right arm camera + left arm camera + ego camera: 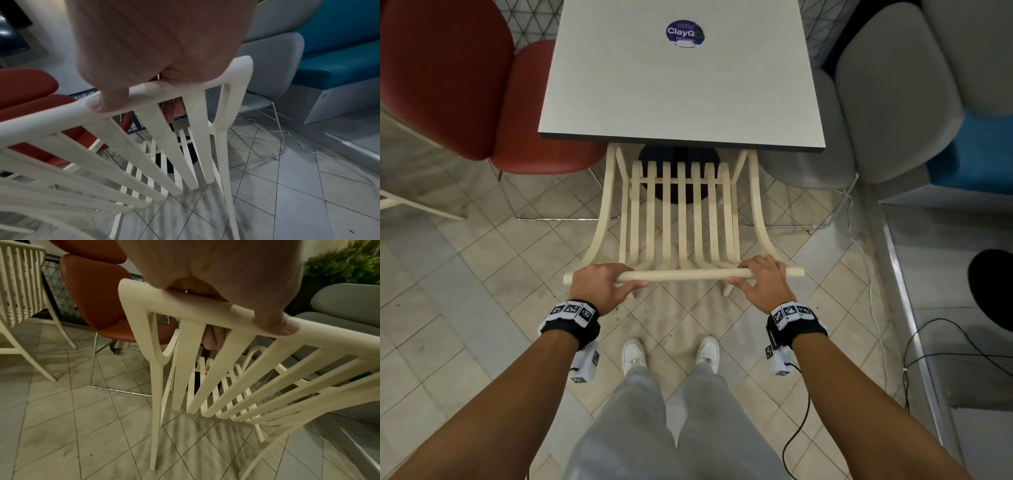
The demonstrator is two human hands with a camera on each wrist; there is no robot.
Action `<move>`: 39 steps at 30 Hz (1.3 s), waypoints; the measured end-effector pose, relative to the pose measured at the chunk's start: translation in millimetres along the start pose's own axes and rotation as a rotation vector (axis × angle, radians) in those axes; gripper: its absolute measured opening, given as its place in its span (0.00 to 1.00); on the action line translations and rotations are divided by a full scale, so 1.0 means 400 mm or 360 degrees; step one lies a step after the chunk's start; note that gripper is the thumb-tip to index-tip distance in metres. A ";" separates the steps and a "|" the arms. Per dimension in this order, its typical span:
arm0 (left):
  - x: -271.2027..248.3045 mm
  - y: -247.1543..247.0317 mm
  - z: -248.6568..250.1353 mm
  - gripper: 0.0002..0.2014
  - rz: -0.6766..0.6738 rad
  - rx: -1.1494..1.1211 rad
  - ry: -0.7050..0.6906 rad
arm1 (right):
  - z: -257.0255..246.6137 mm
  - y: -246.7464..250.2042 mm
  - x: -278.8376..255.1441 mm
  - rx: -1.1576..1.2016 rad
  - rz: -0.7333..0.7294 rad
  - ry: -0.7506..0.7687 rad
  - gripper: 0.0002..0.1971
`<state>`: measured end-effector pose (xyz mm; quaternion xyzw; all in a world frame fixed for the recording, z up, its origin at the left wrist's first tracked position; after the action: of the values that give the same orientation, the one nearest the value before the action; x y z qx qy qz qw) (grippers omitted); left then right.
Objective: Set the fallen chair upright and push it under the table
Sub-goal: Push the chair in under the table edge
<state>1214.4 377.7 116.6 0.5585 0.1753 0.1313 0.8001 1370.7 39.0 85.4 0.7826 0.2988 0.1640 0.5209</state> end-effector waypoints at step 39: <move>0.058 -0.009 0.012 0.23 -0.0240 -0.0393 0.0308 | 0.020 0.014 0.040 0.0051 0.0057 -0.0067 0.18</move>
<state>1237.6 382.0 111.6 0.4259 0.2754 0.1446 0.8496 1389.2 42.0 86.5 0.7993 0.2764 0.1520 0.5115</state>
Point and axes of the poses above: each hand's wrist, its own x-axis towards the middle knuckle, its own y-axis out of the back of the hand, z = x × y, the point moved 3 cm from there along x, towards the middle knuckle, and after that the axes turned 8 degrees about y, right-handed, at the moved point
